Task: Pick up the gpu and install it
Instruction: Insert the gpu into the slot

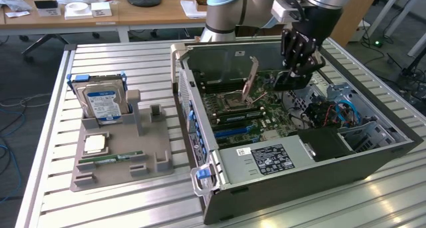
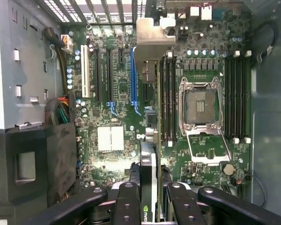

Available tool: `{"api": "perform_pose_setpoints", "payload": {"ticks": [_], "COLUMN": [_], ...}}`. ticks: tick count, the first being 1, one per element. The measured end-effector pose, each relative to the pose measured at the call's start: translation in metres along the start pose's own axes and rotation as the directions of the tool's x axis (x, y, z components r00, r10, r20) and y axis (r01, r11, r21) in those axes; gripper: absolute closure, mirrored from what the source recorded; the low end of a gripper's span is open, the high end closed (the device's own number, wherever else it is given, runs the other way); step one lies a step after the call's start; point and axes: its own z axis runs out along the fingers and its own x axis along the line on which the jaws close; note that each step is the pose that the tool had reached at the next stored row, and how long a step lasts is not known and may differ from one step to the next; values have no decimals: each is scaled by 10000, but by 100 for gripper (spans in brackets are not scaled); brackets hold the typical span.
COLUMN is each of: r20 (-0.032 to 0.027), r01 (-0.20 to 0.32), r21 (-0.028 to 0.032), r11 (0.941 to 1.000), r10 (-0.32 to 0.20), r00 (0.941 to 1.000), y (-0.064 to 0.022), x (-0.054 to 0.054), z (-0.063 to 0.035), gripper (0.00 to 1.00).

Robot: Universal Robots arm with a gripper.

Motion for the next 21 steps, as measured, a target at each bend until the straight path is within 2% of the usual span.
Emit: {"api": "perform_pose_setpoints", "payload": {"ticks": [1, 5, 7, 13, 21], "r20": [1, 2, 4, 11, 12], "r01": [-1, -1, 1, 3, 3], "r21": [31, 39, 64, 226, 236], "r11": [10000, 10000, 10000, 9997, 9997], "r10": [1, 1, -1, -3, -3], "r00": [10000, 10000, 10000, 10000, 10000], "y": [13, 68, 107, 200, 311], "x": [0, 3, 5, 11, 18], "z": [6, 22, 46, 135, 209], "gripper": [73, 73, 73, 73, 73]}}
